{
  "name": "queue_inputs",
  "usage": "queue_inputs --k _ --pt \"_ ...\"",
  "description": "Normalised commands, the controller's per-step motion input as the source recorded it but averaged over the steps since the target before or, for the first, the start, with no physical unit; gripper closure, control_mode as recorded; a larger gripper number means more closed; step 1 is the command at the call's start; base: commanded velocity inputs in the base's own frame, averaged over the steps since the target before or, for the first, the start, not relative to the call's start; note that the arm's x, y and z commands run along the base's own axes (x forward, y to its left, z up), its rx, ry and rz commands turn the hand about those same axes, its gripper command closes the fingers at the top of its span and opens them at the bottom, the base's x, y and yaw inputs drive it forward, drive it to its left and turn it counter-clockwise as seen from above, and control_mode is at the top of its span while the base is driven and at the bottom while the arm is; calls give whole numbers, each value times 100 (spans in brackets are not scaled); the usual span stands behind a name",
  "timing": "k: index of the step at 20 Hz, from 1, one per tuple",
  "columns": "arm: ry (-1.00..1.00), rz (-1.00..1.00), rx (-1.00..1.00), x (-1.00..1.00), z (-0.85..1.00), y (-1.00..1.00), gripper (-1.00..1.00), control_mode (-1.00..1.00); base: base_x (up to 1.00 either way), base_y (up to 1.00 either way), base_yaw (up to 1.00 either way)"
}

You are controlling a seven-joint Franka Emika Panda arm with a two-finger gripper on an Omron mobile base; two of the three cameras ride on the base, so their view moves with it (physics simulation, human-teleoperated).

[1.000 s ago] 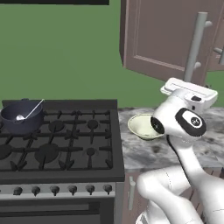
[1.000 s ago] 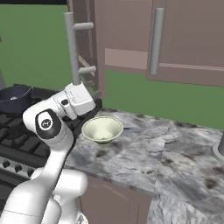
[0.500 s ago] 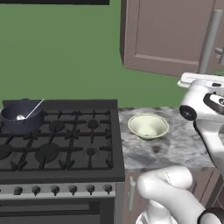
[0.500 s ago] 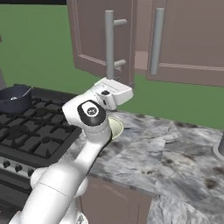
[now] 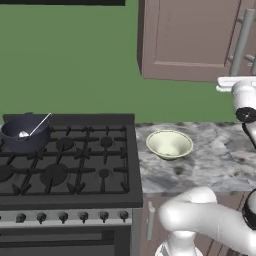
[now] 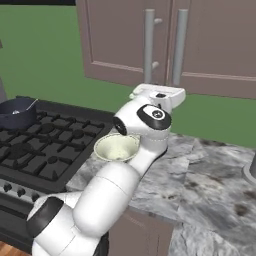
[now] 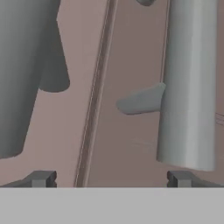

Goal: Open the cabinet and move the ladle to the pot. Then close the cabinet.

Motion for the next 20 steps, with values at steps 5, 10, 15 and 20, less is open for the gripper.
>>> queue_inputs --k 5,10,15,20 --pt "5 29 12 88 0 -41 -100 -100 0 0 0" --pt "7 25 10 91 -10 -2 -100 -100 0 0 0" --pt "8 23 10 100 -6 0 -100 -100 0 0 0" --pt "7 18 3 80 0 8 -100 -100 0 0 0"
